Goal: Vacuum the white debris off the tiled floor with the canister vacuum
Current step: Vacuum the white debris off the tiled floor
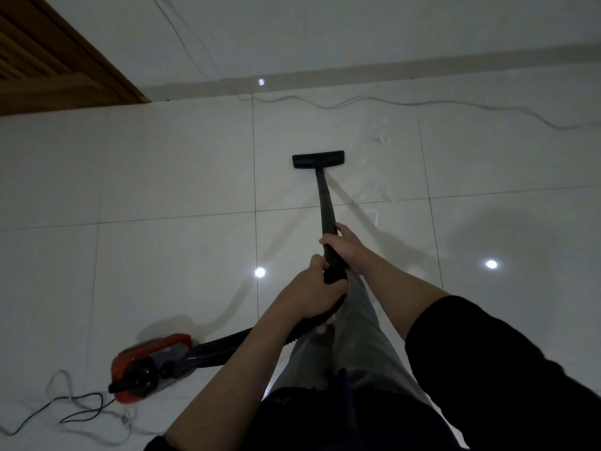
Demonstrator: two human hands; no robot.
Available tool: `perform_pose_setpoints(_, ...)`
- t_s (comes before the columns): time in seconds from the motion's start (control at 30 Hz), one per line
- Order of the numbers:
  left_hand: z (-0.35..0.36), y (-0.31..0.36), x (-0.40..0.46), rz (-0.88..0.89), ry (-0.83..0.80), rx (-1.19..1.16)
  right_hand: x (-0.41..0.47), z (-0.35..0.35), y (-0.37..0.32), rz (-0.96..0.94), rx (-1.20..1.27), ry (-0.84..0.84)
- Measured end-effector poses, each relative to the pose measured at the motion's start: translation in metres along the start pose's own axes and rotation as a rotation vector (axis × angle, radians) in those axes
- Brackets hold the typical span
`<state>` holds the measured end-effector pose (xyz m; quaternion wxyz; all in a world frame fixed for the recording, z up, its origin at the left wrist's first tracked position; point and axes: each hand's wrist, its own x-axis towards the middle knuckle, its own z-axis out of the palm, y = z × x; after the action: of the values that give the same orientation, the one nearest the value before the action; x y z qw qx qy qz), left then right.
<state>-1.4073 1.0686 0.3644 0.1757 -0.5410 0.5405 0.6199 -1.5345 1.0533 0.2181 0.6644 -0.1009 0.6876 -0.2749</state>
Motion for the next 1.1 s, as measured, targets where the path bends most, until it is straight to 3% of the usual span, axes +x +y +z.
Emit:
perform_pose_setpoints(0.37,-0.076,0.053,0.043,-0.013,0.022,0.026,0.052,0.001,-0.087,0.046,0.061,-0.039)
perform_pose_setpoints(0.57,-0.115,0.078,0.067,-0.011,0.042,-0.031,0.073,0.001,-0.14,0.046,-0.025,-0.039)
perform_pose_setpoints(1.1,-0.176,0.081,0.093,-0.033,-0.029,-0.036,0.102,0.027,-0.182,0.078,0.007,0.005)
